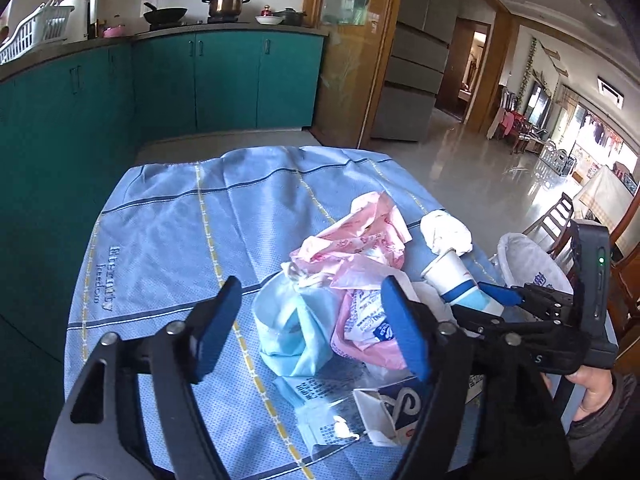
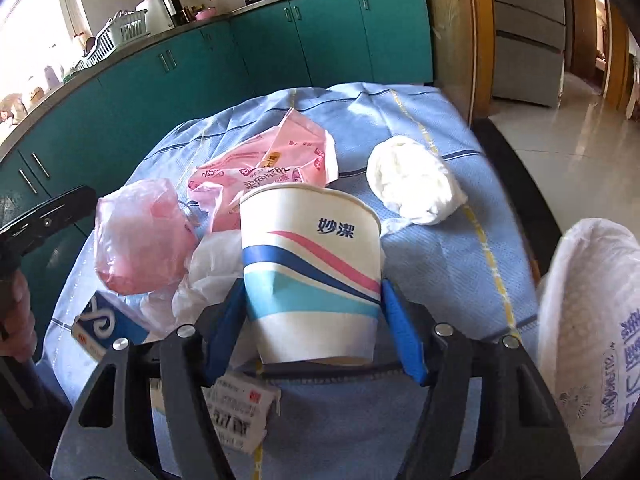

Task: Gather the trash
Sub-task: 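Grasp the pink plastic bag with the left tool while the right tool grasps the white paper cup, then carry the pink bag and paper cup to the bin and release both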

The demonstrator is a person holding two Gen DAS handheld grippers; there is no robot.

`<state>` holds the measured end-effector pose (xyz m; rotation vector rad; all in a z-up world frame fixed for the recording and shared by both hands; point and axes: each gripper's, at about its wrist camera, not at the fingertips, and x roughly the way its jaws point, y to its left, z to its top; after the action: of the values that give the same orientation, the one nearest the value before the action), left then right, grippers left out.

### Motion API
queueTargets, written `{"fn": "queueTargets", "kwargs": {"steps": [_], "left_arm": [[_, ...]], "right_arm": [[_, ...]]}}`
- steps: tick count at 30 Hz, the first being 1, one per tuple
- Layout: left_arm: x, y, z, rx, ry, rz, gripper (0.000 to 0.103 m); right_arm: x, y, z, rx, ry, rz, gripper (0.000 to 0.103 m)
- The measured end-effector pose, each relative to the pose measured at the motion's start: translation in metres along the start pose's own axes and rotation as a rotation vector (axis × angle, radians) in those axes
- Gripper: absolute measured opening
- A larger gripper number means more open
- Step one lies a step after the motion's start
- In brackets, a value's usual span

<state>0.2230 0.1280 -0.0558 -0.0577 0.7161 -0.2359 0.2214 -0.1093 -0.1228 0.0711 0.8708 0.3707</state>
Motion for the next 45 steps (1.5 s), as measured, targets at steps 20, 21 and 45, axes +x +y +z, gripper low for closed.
{"fn": "queueTargets", "kwargs": {"steps": [20,21,45], "left_arm": [[0.034,-0.053,0.001,0.131,0.005,-0.039,0.097],[0.038,-0.051,0.002,0.121,0.015,-0.038,0.097],[-0.007,-0.058,-0.001,0.158,-0.176,0.123,0.055]], "right_arm": [[-0.023,-0.02,-0.038,-0.047,0.025,-0.187,0.074],[-0.021,-0.02,-0.036,-0.048,0.024,-0.187,0.075],[-0.035,-0.012,-0.034,-0.054,-0.044,-0.186,0.073]]}}
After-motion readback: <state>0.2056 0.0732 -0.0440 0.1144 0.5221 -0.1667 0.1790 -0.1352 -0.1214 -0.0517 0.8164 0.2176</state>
